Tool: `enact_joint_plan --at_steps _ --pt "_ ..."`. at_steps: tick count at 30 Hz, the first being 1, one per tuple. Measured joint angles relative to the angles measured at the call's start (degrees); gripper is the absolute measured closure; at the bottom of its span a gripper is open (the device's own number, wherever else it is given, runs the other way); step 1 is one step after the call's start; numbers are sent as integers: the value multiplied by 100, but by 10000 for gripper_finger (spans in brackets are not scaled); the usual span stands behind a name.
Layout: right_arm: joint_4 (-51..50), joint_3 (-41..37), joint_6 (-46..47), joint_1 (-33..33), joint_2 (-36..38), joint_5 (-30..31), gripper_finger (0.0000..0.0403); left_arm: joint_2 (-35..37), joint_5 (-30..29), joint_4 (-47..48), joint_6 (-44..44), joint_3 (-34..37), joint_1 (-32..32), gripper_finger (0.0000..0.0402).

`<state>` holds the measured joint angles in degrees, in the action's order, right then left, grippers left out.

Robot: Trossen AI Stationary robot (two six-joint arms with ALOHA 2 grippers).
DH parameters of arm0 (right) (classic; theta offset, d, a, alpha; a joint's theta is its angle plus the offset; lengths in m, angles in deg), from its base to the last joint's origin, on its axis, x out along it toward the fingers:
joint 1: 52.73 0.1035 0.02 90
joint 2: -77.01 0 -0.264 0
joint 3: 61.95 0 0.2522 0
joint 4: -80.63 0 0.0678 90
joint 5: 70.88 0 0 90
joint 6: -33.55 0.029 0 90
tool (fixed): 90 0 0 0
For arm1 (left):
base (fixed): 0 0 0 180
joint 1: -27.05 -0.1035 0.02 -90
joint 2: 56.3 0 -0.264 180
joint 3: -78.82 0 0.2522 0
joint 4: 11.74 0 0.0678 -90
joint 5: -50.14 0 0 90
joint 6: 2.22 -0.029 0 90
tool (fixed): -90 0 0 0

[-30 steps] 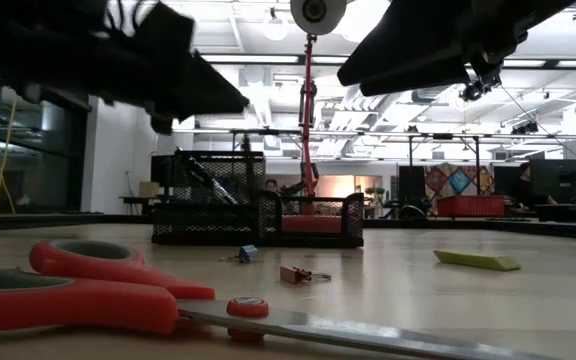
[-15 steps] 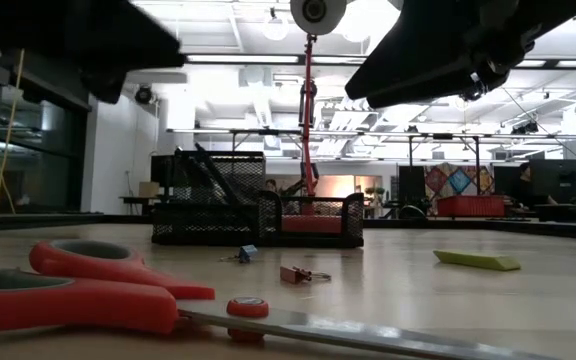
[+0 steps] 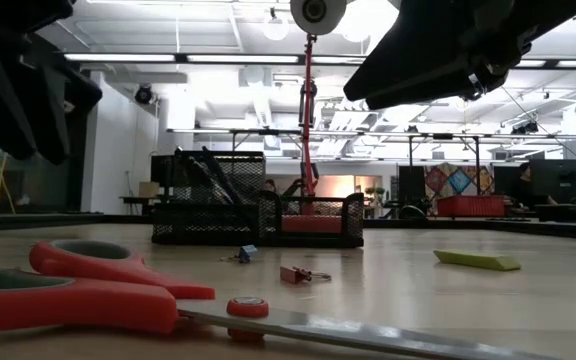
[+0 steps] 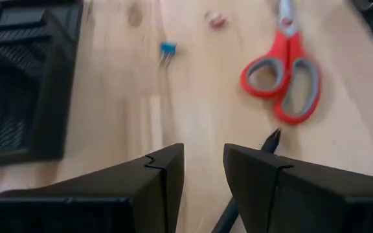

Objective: Pick and place office supplies into organizer
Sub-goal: Put the black pen into the desk organizer

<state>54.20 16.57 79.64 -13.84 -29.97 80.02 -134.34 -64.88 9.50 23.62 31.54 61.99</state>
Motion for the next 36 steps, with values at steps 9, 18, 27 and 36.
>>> enact_joint_plan --at_steps 9,18,27,36 --pt "0 -1 23 0 -2 12 202 -2 499 1847 79 -624 -5 302" --pt "0 1 40 -54 -2 16 201 -148 688 2205 -99 -623 -4 302" --pt "2 2 45 -118 -2 -6 203 -525 931 2263 -488 -623 -9 302" --pt "9 1 45 -135 -2 -10 202 -878 1113 2127 -528 -621 -9 302"
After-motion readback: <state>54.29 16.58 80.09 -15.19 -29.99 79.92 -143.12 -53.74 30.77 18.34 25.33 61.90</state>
